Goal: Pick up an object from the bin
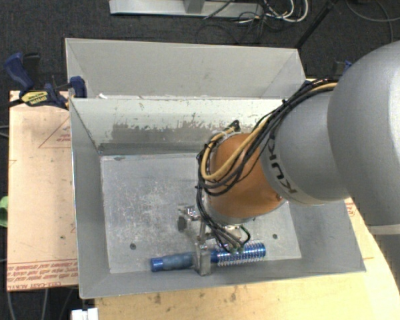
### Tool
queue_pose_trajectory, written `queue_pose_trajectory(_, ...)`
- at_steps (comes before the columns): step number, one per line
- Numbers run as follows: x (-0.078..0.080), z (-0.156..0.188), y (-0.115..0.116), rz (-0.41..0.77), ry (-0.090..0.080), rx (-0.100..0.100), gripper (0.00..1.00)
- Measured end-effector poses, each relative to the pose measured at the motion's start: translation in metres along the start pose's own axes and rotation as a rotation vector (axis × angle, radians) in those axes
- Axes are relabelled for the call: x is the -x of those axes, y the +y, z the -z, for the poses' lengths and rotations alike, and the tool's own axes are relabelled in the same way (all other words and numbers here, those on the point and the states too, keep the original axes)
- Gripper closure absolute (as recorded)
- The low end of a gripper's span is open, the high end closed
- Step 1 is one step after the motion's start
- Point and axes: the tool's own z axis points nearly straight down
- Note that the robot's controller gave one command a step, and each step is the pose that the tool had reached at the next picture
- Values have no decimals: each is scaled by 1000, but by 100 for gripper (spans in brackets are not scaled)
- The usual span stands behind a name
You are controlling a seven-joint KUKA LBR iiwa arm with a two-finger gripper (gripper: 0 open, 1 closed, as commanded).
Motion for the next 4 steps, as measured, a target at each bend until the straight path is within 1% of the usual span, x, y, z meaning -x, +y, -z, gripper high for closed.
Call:
queue_pose_trajectory(1, -1, -4, 7, -105, -3, -1, 0)
queue_pose_trajectory(2, -2, -5, 7, -106, -1, 0, 100)
queue_pose_trajectory(3, 5, 136, 27, 0, -5, 0, 100)
queue_pose_trajectory(4, 17, 130, 44, -47, 2, 0, 100)
